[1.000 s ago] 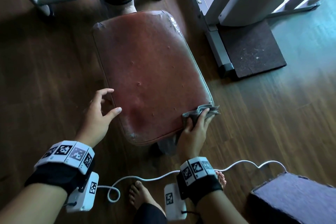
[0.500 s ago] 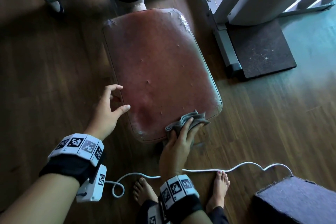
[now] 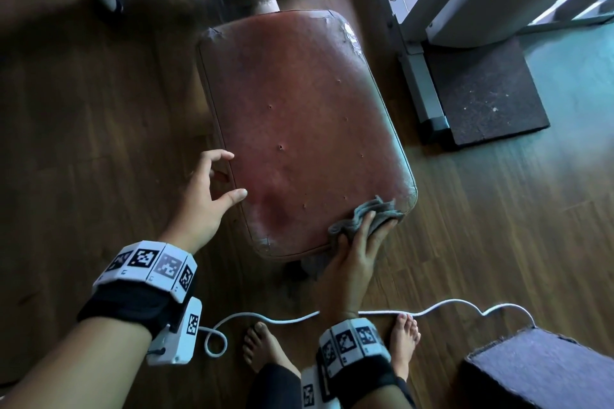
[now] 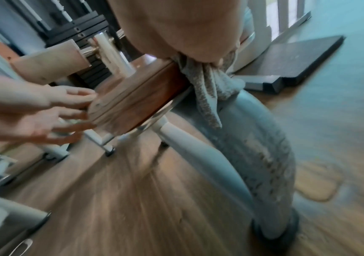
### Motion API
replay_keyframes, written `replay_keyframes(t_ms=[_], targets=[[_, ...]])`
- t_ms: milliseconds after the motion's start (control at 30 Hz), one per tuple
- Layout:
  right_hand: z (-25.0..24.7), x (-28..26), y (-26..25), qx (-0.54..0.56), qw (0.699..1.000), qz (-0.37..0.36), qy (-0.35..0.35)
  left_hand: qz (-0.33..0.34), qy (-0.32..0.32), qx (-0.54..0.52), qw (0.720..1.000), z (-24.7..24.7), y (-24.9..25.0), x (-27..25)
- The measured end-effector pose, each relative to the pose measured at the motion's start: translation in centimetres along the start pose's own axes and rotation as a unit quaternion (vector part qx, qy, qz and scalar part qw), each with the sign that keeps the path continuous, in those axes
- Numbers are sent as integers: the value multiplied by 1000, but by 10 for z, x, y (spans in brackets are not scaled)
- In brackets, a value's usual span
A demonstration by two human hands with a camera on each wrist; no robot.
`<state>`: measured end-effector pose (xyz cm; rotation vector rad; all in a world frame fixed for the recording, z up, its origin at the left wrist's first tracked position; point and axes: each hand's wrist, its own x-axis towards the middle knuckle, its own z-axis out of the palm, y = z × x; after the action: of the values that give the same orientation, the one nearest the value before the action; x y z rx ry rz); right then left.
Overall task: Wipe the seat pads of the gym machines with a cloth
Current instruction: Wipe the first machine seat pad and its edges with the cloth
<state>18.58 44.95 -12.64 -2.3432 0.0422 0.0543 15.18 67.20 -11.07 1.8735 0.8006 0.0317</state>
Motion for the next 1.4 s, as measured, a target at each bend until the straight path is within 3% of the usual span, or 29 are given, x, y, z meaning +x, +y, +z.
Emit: replay_keyframes(t_ms=[167,267,367,433,500,633,733,800,833,933,1033,1100,1167,1400], targets=[[12,-6,-20,30,998,44,35,-4,3,-20,1000,2,4,-5],[12,-23,-24,43,998,20,-28,-2,6,-24,1000,2,6,-5],[-6,-3,-3,-86,991,-59,-82,-1,18,-21,1000,6,5,-6],[-20,29,9,-207,964,-117,-122,4,48,-2,999,10,8,-10],[-30,64,8,-254,938,-164,-169,17,86,37,995,15,11,-15],[-21,97,-13,-280,900,-237,-234,16,104,63,992,25,18,-29],[-13,86,-31,-291,844,-323,-314,-15,107,16,994,30,19,-35],[-20,85,-40,-268,813,-370,-360,-31,154,-10,988,35,21,-37],[-28,91,-43,-241,818,-378,-361,-35,189,-20,981,39,24,-38],[-52,133,-33,-167,885,-338,-274,21,280,-7,960,62,44,-41],[-71,178,-8,-162,918,-234,-277,66,252,118,958,99,78,-39],[-79,191,4,-155,913,-192,-324,38,155,227,961,131,98,-34],[-84,192,11,-163,897,-213,-352,-4,96,289,952,159,106,-30],[-81,196,25,-161,883,-237,-373,-77,189,367,907,176,75,-60]])
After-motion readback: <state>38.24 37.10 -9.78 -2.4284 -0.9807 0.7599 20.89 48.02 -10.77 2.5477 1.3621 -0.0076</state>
